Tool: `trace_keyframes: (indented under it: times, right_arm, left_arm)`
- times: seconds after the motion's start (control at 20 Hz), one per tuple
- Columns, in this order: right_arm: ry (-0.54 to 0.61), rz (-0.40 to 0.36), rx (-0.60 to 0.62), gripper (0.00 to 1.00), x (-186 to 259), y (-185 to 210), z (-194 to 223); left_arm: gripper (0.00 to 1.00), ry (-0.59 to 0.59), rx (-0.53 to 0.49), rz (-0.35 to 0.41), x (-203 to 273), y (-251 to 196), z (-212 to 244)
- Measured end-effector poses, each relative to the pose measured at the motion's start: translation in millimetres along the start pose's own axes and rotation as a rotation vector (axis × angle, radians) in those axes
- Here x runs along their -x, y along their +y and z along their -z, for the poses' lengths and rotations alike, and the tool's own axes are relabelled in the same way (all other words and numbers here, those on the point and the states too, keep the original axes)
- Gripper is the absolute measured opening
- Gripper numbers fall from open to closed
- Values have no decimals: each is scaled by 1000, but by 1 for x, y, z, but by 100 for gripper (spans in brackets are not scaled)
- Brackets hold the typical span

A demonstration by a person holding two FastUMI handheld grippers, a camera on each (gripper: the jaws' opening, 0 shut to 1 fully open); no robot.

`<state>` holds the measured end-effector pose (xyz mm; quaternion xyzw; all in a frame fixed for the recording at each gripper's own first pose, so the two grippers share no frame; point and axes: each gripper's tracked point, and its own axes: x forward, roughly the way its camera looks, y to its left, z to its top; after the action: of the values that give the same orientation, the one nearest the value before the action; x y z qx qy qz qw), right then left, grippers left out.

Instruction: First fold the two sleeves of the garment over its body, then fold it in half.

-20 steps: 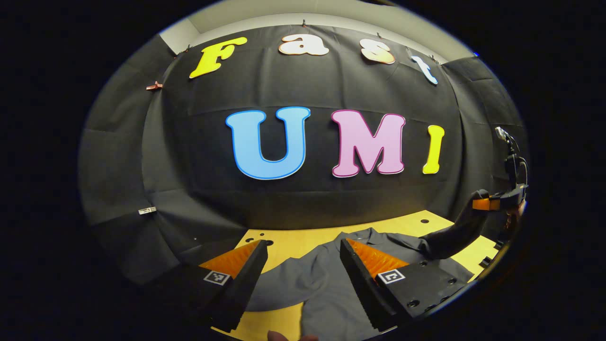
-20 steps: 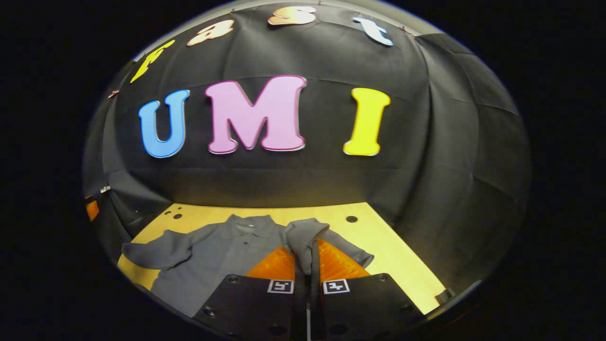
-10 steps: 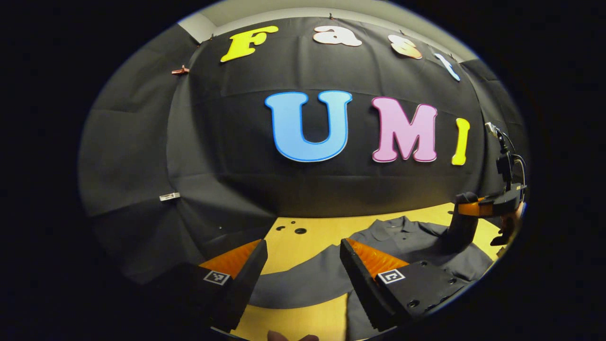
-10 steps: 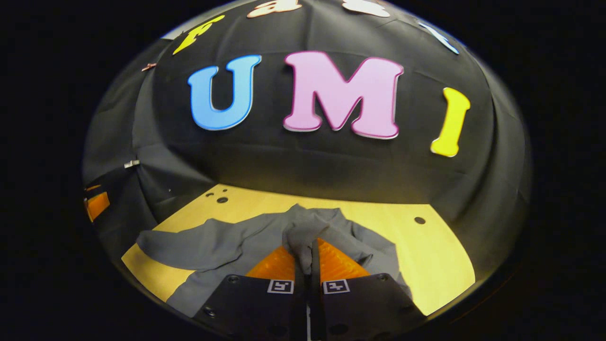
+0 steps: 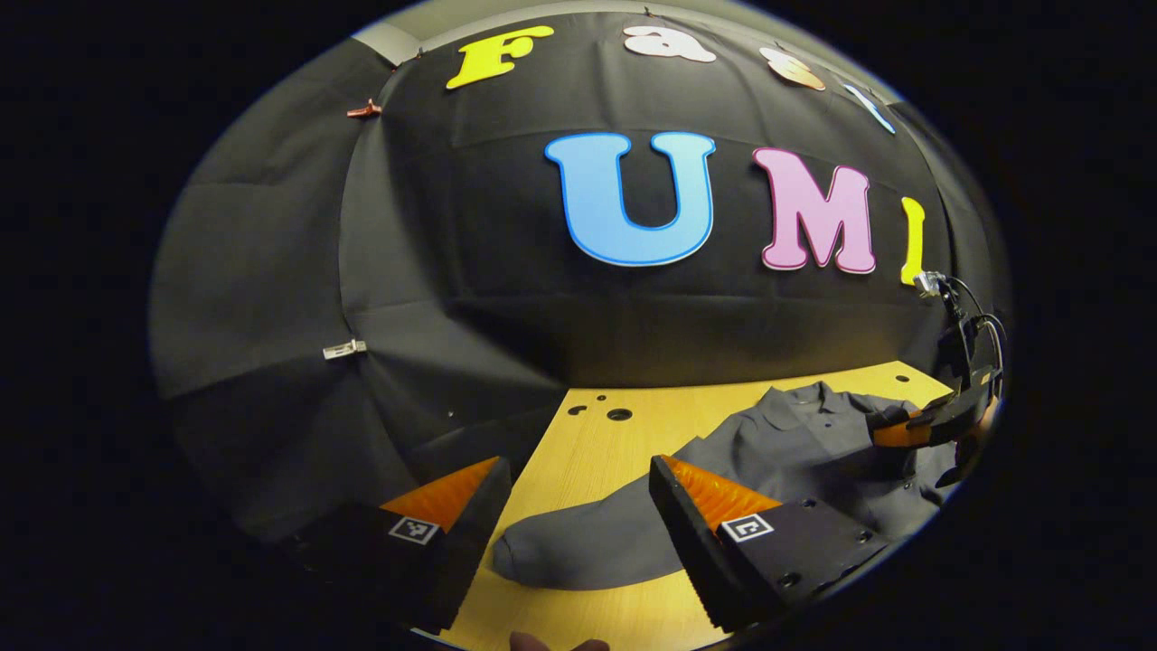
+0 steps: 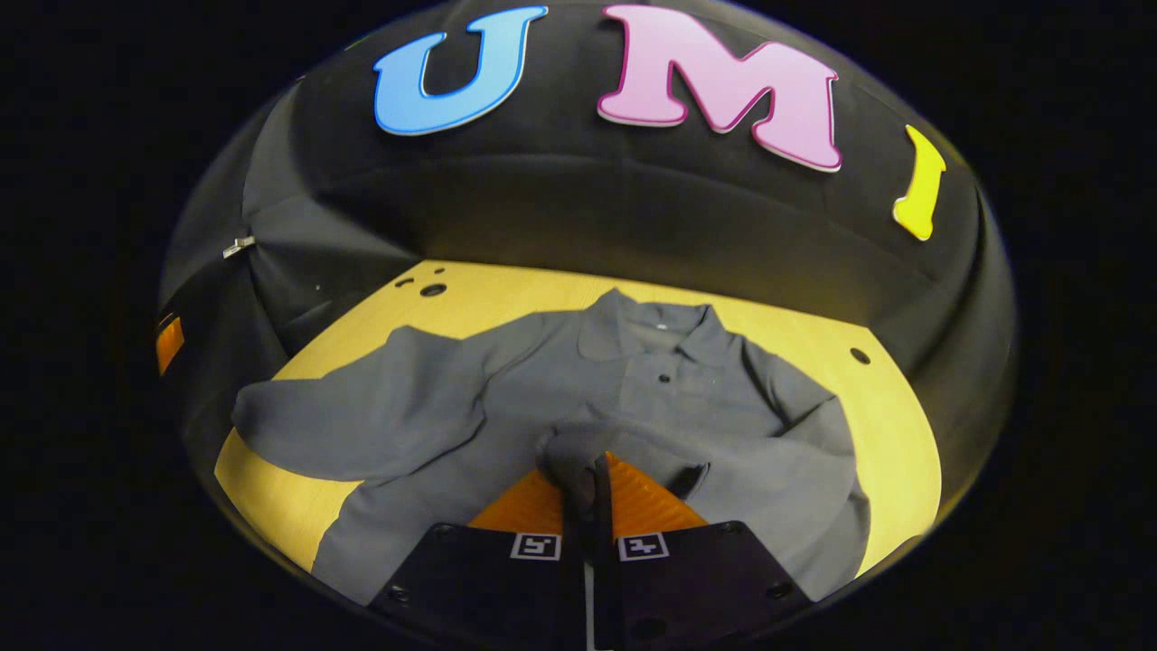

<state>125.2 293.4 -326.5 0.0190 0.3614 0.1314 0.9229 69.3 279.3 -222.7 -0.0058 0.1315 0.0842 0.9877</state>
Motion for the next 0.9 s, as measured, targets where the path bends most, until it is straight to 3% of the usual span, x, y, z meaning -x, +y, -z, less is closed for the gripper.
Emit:
trace_keyframes:
  times: [0.3, 0.45, 0.5, 0.55, 0.6, 0.65, 0.75, 0.8, 0.9]
  right_arm:
    - [117, 9, 30, 11, -19, 20, 38]
    - [157, -15, -9, 14, -24, 31, 46]
    - [172, -31, -28, 11, -24, 36, 50]
    - [177, -37, -39, 32, -24, 40, 50]
    - [177, -44, -43, 26, -23, 42, 50]
    - [174, -53, -46, 27, -21, 45, 49]
    - [170, -132, -83, 61, -16, 67, 46]
    - [172, -188, -100, 50, -10, 82, 45]
    - [163, -273, -109, 54, 0, 101, 40]
  left_arm:
    - [97, 100, 24, -36, -29, 22, 59]
    - [98, 129, -12, -37, -42, 25, 80]
    - [98, 138, -18, -36, -44, 28, 86]
    - [98, 148, -19, -34, -45, 31, 92]
    - [98, 157, -16, -35, -47, 33, 96]
    - [98, 167, -13, -39, -48, 34, 102]
    - [98, 185, -16, -56, -54, 41, 108]
    - [98, 196, -14, -64, -59, 43, 111]
    - [98, 221, -14, -76, -64, 48, 121]
